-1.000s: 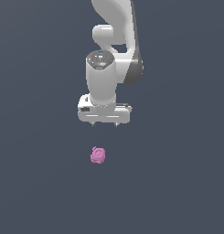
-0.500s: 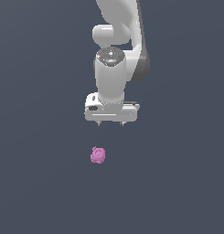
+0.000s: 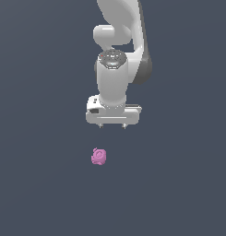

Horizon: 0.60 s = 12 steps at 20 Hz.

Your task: Pick up the object and move it to a goal position.

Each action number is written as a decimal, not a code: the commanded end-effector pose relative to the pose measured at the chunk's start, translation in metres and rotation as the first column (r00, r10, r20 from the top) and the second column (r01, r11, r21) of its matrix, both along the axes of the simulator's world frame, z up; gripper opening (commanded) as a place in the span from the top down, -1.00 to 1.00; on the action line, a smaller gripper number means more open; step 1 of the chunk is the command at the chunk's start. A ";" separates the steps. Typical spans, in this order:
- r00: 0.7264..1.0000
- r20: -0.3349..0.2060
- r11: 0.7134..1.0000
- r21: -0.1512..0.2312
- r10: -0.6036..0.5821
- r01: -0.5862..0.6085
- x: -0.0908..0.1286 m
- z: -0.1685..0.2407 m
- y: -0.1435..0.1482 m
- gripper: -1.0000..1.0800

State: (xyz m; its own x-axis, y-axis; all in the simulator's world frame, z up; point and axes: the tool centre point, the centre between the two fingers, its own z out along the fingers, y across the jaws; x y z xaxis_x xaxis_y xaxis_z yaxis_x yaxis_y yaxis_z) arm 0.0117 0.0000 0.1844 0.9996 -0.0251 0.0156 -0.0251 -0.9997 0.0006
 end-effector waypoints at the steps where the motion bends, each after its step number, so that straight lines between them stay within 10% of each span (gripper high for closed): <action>1: 1.000 -0.001 1.000 0.000 -0.007 0.007 0.005 -0.005 -0.004 -0.92; 12: 0.998 -0.009 0.998 0.003 -0.064 0.064 0.048 -0.050 -0.035 -0.92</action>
State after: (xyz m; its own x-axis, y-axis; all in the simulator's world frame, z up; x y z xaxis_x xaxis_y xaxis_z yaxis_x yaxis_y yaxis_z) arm 0.0529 -0.0296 0.1432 0.9968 -0.0790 0.0080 -0.0789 -0.9969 -0.0018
